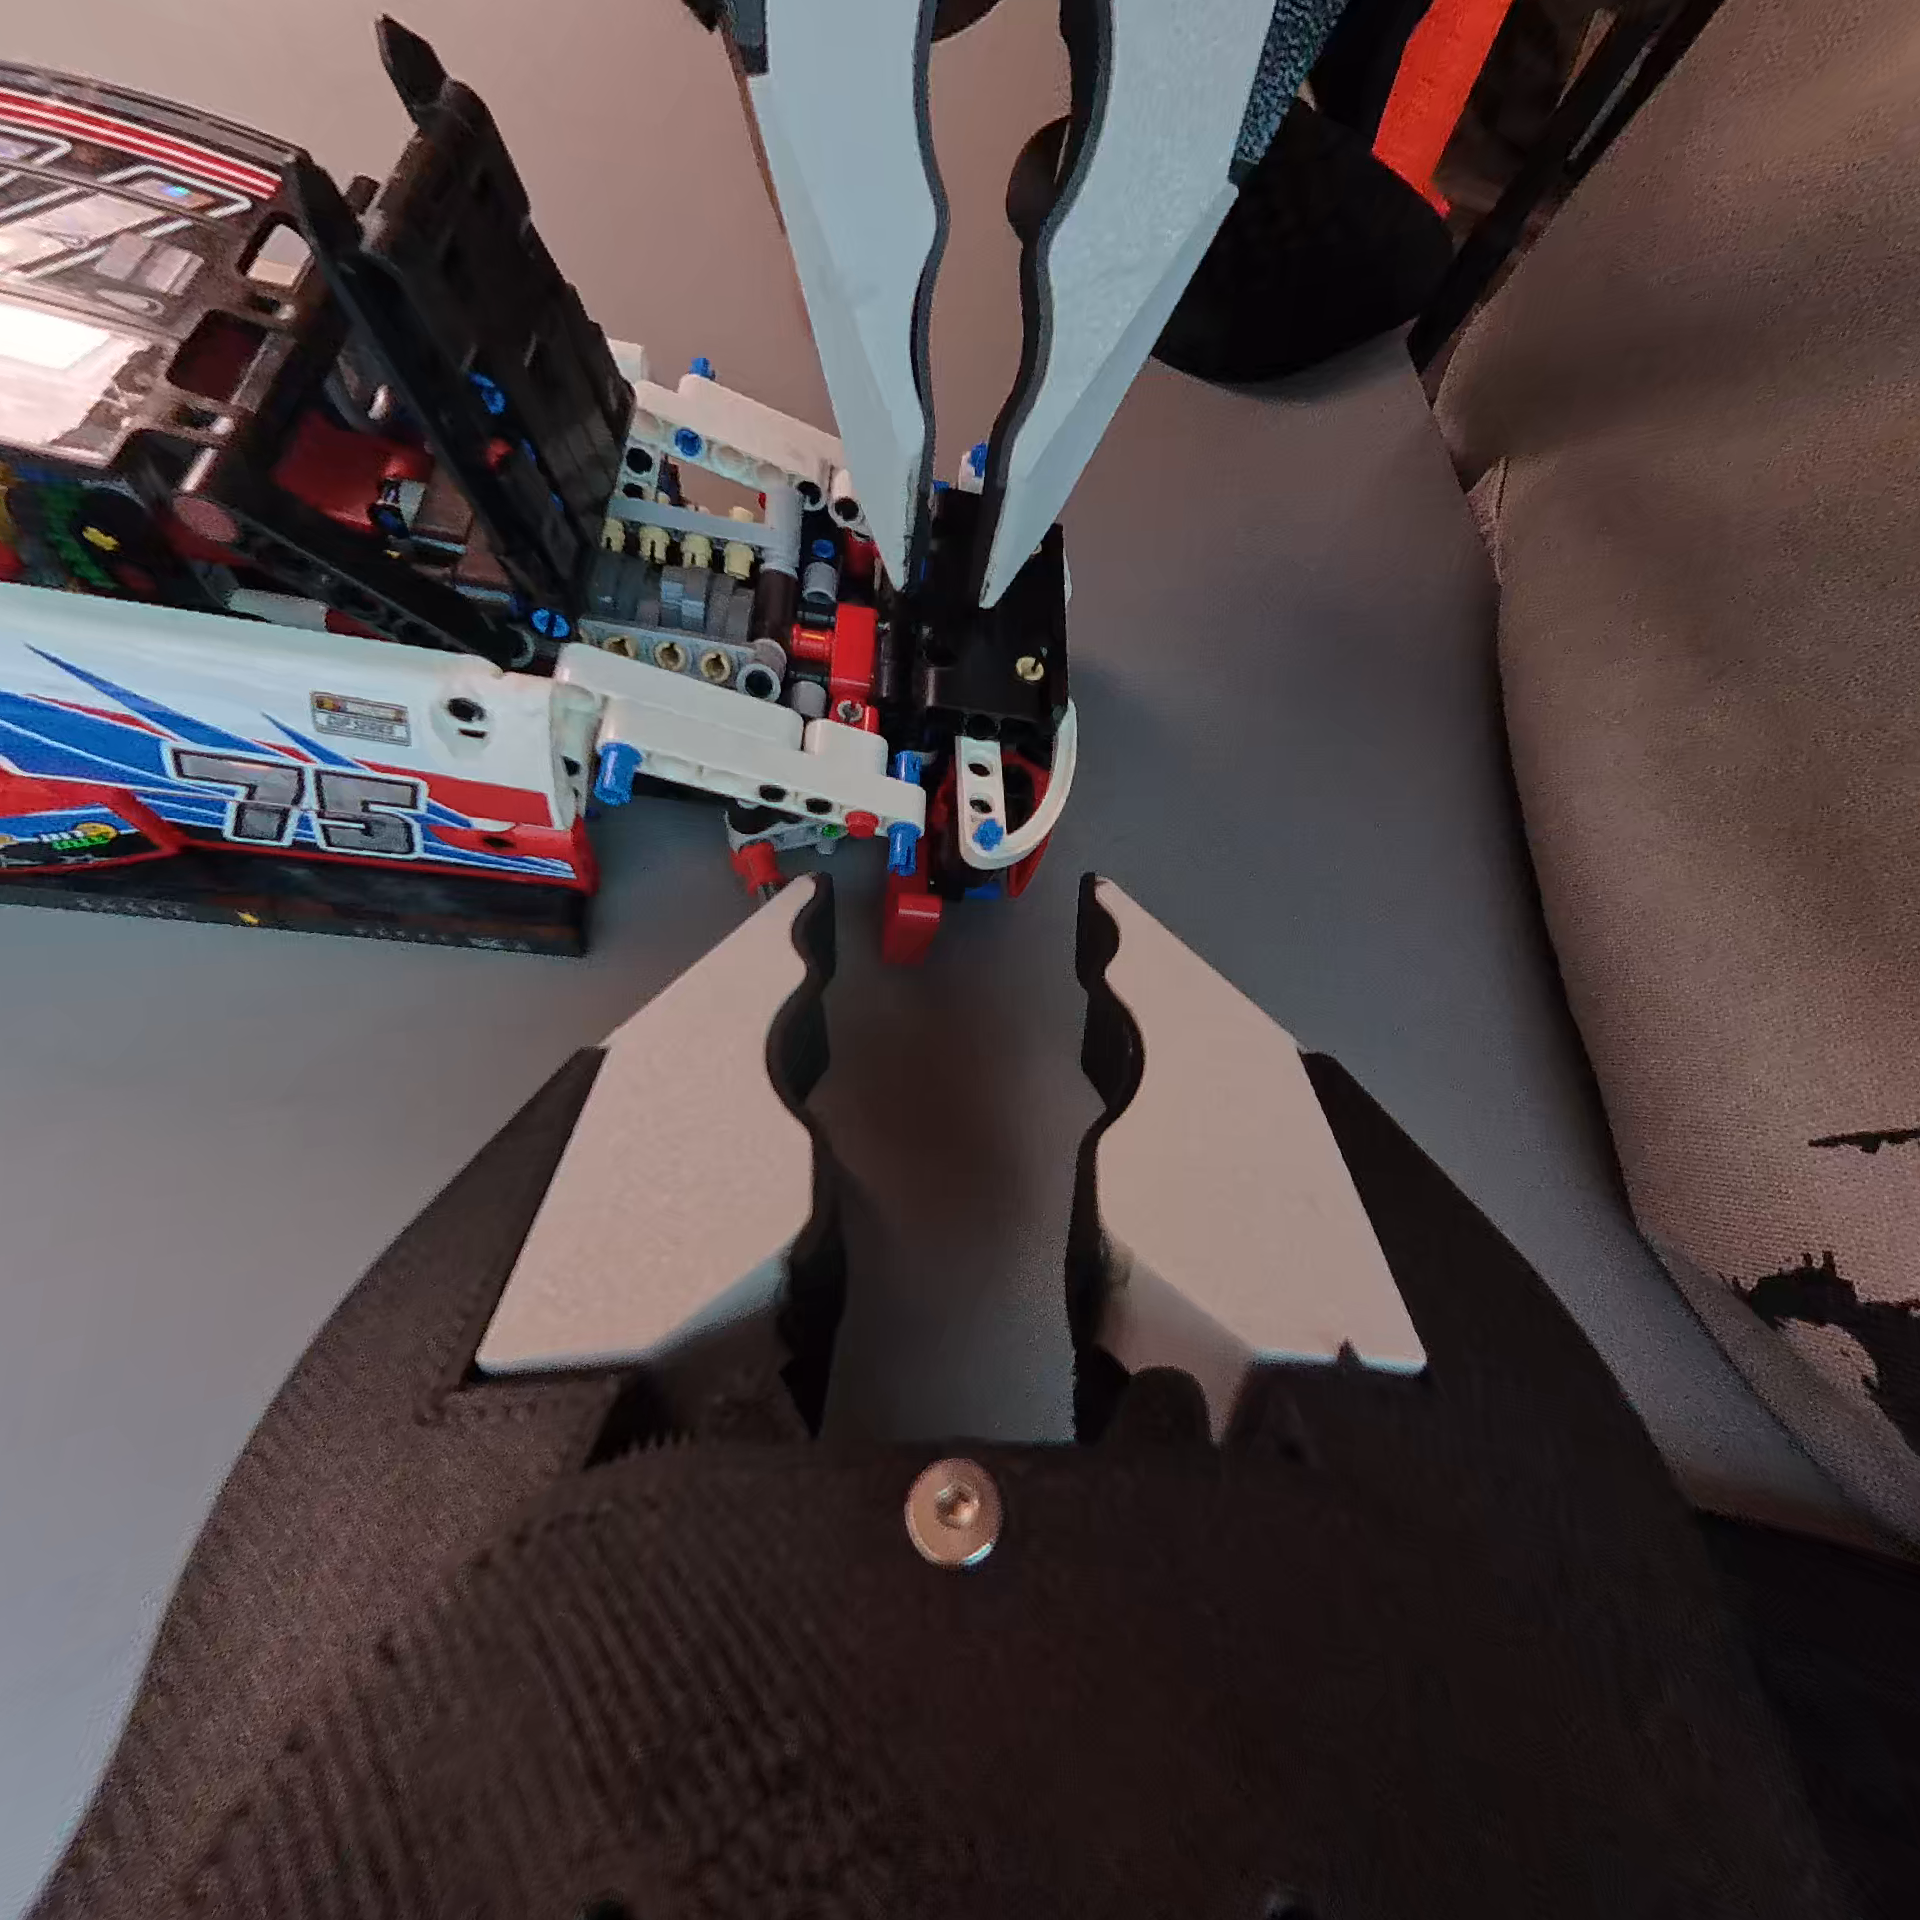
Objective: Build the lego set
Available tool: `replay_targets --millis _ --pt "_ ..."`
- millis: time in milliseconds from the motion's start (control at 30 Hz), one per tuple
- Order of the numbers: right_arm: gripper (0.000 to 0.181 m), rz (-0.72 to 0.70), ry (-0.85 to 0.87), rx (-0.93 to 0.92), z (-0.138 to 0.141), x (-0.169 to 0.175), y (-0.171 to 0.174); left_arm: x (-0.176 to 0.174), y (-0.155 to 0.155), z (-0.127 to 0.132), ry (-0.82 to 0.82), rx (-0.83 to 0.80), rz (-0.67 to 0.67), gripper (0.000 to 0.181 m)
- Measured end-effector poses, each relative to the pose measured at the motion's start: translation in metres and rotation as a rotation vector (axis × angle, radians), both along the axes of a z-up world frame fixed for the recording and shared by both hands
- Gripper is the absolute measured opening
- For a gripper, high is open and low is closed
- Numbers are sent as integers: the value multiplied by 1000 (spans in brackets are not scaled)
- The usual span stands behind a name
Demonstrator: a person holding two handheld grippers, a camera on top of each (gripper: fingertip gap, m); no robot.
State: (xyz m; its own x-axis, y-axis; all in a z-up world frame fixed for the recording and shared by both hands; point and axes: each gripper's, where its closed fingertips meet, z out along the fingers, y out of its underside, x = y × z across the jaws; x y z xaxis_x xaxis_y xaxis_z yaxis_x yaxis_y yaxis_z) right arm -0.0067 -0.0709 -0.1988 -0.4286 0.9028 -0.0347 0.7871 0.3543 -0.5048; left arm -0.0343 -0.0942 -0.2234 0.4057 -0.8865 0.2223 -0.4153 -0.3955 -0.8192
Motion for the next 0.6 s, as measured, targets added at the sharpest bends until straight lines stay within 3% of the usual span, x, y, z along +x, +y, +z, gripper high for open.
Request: replay_targets --millis 133,367,600 --pt "13 -28 37 8 13 2 -3 4 4 1 -31 -36 48 44" --pt "19 -36 -7 128 -1 10 -4 8 5 2 -41 -49 66 37" --pt "7 -14 -68 62 -2 8 -7 8 4 2 -59 -75 61 32"
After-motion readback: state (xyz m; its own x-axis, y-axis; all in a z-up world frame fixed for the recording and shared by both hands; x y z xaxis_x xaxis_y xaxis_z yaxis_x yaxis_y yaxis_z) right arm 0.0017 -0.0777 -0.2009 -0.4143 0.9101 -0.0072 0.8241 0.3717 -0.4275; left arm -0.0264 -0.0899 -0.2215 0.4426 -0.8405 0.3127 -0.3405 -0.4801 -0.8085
